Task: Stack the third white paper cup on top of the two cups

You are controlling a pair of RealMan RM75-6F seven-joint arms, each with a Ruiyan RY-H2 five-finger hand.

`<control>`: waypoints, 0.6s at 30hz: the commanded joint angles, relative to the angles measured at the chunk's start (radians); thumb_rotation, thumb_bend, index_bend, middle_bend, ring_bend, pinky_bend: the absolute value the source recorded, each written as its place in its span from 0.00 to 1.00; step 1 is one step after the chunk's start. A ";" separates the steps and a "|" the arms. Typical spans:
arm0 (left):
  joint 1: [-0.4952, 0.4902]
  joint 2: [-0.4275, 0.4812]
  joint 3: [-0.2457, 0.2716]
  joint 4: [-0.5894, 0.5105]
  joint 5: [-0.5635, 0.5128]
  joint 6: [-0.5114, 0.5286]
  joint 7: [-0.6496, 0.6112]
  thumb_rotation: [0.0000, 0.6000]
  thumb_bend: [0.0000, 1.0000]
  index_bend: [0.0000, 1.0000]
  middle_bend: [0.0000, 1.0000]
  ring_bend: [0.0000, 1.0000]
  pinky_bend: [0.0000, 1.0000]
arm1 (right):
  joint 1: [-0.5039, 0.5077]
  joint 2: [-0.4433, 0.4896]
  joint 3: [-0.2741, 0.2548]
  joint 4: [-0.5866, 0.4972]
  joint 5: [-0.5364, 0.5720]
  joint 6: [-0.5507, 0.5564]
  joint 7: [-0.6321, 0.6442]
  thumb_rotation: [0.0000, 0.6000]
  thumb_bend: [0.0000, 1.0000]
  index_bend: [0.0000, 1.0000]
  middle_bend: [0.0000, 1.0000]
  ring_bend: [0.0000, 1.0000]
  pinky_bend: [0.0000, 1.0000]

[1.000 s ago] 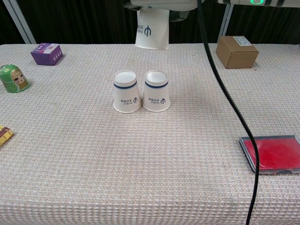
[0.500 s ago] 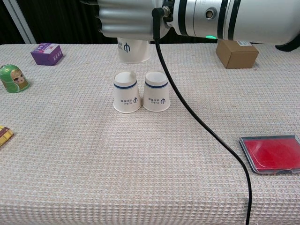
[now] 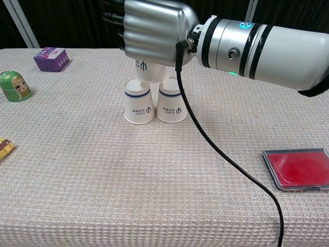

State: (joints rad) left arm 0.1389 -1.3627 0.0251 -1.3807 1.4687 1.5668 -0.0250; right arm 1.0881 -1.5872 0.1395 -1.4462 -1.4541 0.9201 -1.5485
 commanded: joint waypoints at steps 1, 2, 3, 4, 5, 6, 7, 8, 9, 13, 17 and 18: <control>0.000 0.000 0.000 -0.002 -0.004 -0.006 0.000 1.00 0.19 0.28 0.19 0.14 0.17 | -0.004 -0.004 -0.006 0.002 0.003 0.002 0.001 1.00 0.22 0.30 0.30 0.01 0.00; 0.000 0.000 0.001 -0.002 -0.005 -0.007 -0.001 1.00 0.19 0.28 0.19 0.14 0.17 | -0.005 -0.005 -0.009 0.003 0.002 0.003 -0.002 1.00 0.22 0.30 0.30 0.01 0.00; 0.000 0.000 0.000 -0.003 -0.006 -0.008 -0.001 1.00 0.19 0.28 0.19 0.14 0.17 | -0.006 -0.006 -0.011 0.005 0.001 0.004 -0.004 1.00 0.22 0.30 0.30 0.00 0.00; 0.000 0.000 0.001 -0.002 -0.006 -0.009 -0.002 1.00 0.19 0.28 0.19 0.14 0.17 | -0.007 -0.007 -0.014 0.007 0.000 0.005 -0.007 1.00 0.22 0.30 0.30 0.00 0.00; 0.000 0.000 0.001 -0.002 -0.006 -0.010 -0.001 1.00 0.19 0.28 0.19 0.14 0.17 | -0.008 -0.008 -0.015 0.008 0.002 0.005 -0.009 1.00 0.22 0.30 0.30 0.00 0.00; 0.000 0.000 0.000 -0.002 -0.006 -0.010 -0.002 1.00 0.19 0.28 0.19 0.14 0.17 | -0.009 -0.009 -0.016 0.009 0.004 0.006 -0.012 1.00 0.22 0.29 0.30 0.00 0.00; 0.000 0.000 0.000 -0.002 -0.006 -0.010 -0.002 1.00 0.19 0.28 0.19 0.14 0.17 | -0.009 -0.011 -0.017 0.010 0.006 0.007 -0.016 1.00 0.21 0.29 0.29 0.00 0.00; 0.000 0.000 -0.001 -0.002 -0.007 -0.010 -0.003 1.00 0.19 0.28 0.19 0.14 0.17 | -0.009 -0.012 -0.017 0.011 0.007 0.007 -0.019 1.00 0.21 0.29 0.29 0.00 0.00; 0.000 0.000 -0.001 -0.002 -0.007 -0.011 -0.003 1.00 0.19 0.28 0.19 0.14 0.17 | -0.009 -0.013 -0.016 0.011 0.007 0.009 -0.020 1.00 0.21 0.28 0.29 0.00 0.00; 0.001 0.001 -0.001 0.000 -0.009 -0.012 -0.005 1.00 0.19 0.28 0.19 0.14 0.17 | -0.010 -0.016 -0.014 0.008 -0.001 0.022 -0.014 1.00 0.21 0.26 0.28 0.00 0.00; 0.000 0.003 -0.002 0.000 -0.012 -0.019 -0.009 1.00 0.19 0.28 0.19 0.14 0.17 | -0.021 -0.004 -0.013 -0.016 0.001 0.039 -0.018 1.00 0.20 0.18 0.27 0.00 0.00; -0.001 0.003 -0.002 0.000 -0.013 -0.020 -0.009 1.00 0.19 0.28 0.19 0.14 0.17 | -0.025 0.002 -0.013 -0.025 0.002 0.046 -0.022 1.00 0.20 0.16 0.26 0.00 0.00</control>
State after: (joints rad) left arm 0.1382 -1.3593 0.0231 -1.3805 1.4562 1.5461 -0.0337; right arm 1.0683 -1.5914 0.1264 -1.4630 -1.4534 0.9590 -1.5666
